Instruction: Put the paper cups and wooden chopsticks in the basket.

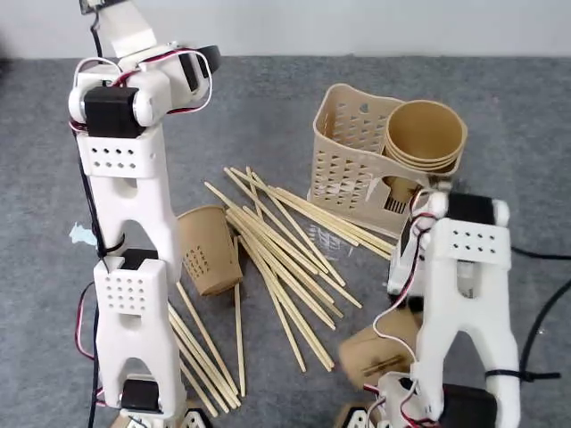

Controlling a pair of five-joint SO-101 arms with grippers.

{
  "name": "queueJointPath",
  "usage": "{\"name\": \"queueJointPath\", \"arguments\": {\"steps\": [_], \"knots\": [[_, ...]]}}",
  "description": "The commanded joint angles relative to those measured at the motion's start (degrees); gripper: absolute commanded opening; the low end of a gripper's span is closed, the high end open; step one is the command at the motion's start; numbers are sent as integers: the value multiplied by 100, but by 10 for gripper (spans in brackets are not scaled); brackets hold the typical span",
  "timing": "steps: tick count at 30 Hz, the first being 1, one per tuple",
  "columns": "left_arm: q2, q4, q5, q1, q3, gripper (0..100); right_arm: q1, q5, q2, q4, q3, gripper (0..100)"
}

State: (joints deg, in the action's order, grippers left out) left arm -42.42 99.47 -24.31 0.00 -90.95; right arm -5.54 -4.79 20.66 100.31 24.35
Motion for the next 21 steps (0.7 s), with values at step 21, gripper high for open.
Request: {"name": "queueJointPath", "arguments": {"steps": [21], "knots": [[1697,123,396,-695,1226,243,1481,-53,2079,242,-1644,8]]}}
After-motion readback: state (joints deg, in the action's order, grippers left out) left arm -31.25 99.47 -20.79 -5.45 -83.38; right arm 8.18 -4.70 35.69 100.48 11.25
